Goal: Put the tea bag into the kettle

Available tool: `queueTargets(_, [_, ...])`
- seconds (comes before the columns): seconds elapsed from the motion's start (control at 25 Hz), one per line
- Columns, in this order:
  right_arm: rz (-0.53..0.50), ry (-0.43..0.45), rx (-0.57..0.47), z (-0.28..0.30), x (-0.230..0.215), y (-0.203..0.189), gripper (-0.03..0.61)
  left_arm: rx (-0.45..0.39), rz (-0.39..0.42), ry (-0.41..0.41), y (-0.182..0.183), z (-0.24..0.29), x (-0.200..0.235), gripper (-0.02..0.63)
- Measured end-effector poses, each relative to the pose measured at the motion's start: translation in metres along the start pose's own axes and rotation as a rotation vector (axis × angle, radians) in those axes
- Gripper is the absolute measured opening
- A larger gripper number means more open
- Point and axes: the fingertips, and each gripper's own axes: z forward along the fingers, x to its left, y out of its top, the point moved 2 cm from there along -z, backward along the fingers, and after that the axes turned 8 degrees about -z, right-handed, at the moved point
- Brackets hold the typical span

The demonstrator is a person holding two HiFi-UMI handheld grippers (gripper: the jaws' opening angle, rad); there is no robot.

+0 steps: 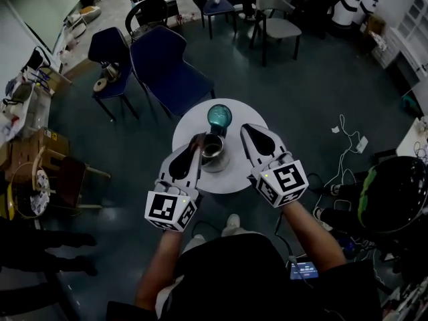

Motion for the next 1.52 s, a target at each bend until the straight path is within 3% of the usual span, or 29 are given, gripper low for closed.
queueTargets(0.44, [0.010,0.059,0.033,0.014,-0.012,-0.024,0.018,-0.008,0.001,0.072,-0.011,0.005,0.008,0.032])
queueTargets(0.68, [0.012,0.054,0.041,0.024,-0.010,-0.027,0.018,0.025,0.003,0.063,-0.018,0.013,0.022,0.032])
queueTargets(1.0, [0.024,-0.025,0.068,0.035,-0.020,-0.037,0.018,0.142,0.004,-0.010,-0.052,0.035,0.046,0.032])
queueTargets(1.52, [0.030,-0.164,0.145,0.054,-0.022,-0.062,0.018,0.337,0.040,-0.228,-0.105,0.081,0.083,0.032])
